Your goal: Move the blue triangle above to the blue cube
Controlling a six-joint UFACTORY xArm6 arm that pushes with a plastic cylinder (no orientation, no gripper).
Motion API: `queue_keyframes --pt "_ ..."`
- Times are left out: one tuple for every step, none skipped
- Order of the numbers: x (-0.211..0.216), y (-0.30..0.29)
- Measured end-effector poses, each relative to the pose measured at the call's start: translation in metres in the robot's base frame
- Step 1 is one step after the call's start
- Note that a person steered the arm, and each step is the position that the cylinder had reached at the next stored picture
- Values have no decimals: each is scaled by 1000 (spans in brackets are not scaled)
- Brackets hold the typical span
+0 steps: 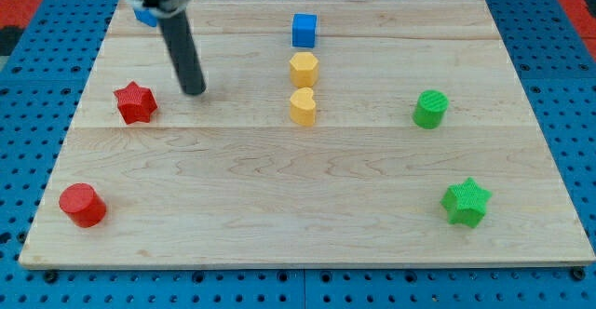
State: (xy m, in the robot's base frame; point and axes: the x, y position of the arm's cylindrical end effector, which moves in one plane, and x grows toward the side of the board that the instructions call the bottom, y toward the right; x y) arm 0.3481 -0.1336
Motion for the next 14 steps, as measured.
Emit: queue_keyframes --pt "-48 -90" --pt "-107 -130" --pt "-127 -117" --pt "-127 -80" --pt "-127 -59" --pt "-135 -124" --pt "-156 -97" --pt "-157 -41" --pt "-142 18" --pt "-130 74" --pt "-130 115" --pt "-130 128" --pt "-123 43" --pt "-44 26"
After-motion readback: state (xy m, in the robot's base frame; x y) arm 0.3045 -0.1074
